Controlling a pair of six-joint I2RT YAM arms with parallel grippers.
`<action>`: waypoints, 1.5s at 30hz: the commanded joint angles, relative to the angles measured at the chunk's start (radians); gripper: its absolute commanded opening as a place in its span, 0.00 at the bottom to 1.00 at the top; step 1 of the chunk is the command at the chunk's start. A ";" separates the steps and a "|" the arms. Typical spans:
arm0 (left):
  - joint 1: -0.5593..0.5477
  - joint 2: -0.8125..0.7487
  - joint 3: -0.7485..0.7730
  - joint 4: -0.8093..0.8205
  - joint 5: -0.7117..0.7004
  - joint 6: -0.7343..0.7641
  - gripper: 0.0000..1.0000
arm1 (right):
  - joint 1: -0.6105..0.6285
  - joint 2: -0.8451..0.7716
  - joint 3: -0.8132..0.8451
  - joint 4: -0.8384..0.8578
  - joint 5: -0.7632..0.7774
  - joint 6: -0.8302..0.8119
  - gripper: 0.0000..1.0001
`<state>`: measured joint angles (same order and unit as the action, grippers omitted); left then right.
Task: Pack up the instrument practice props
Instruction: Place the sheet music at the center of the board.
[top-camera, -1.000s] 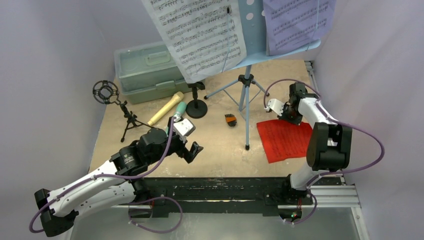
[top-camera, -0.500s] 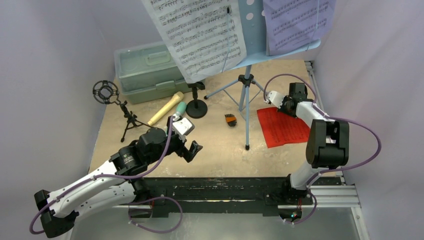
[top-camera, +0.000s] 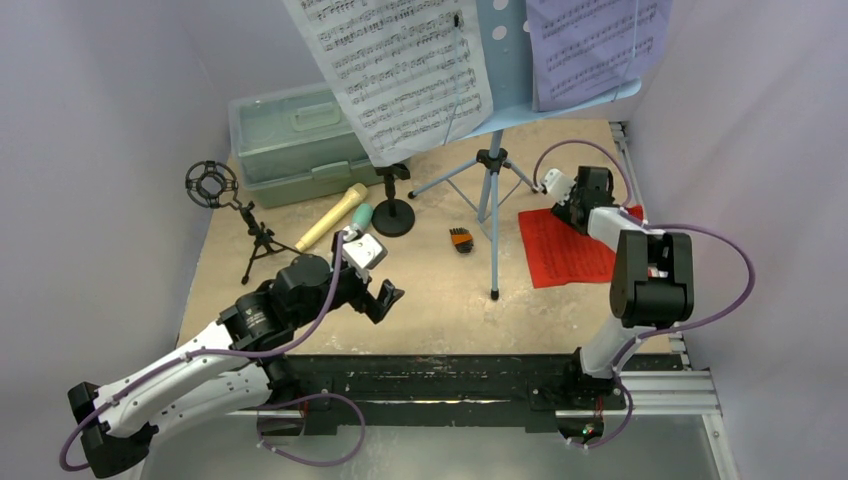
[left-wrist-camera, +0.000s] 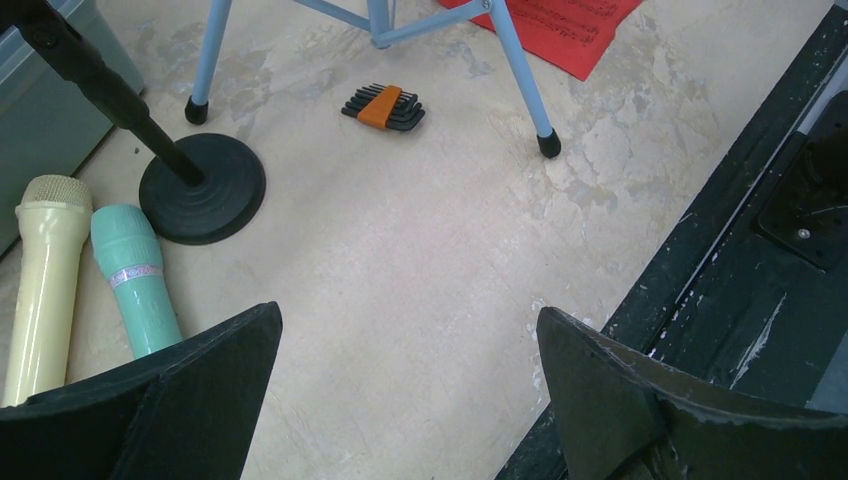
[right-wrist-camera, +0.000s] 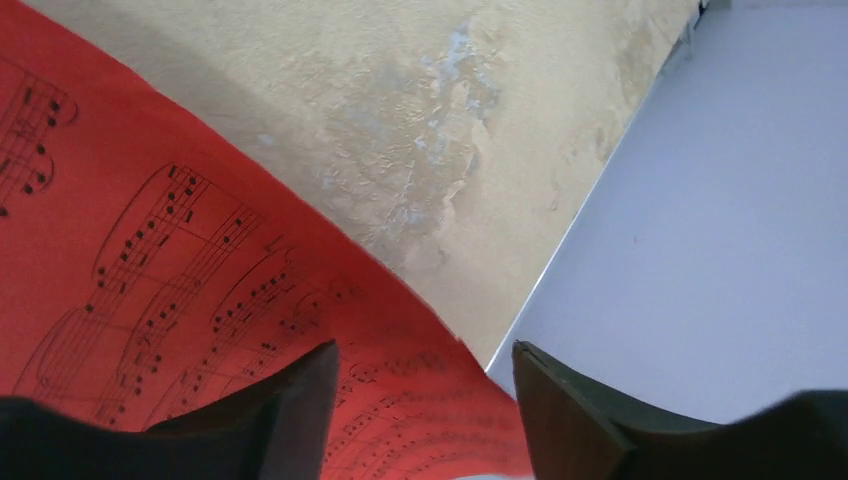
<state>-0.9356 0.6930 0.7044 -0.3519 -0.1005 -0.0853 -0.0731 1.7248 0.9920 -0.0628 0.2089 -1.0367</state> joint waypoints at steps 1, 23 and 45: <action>0.013 -0.020 -0.010 0.050 0.017 0.003 1.00 | -0.003 -0.098 -0.045 0.123 0.013 0.152 0.74; 0.104 -0.087 -0.030 0.100 0.058 -0.130 1.00 | -0.004 -0.632 -0.049 -0.554 -0.935 0.459 0.90; 0.104 -0.229 -0.031 0.206 0.136 -0.286 1.00 | -0.005 -0.733 -0.127 -0.583 -1.098 0.353 0.99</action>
<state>-0.8379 0.4736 0.6006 -0.1997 -0.0044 -0.3260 -0.0742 1.0077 0.8597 -0.6285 -0.8436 -0.6533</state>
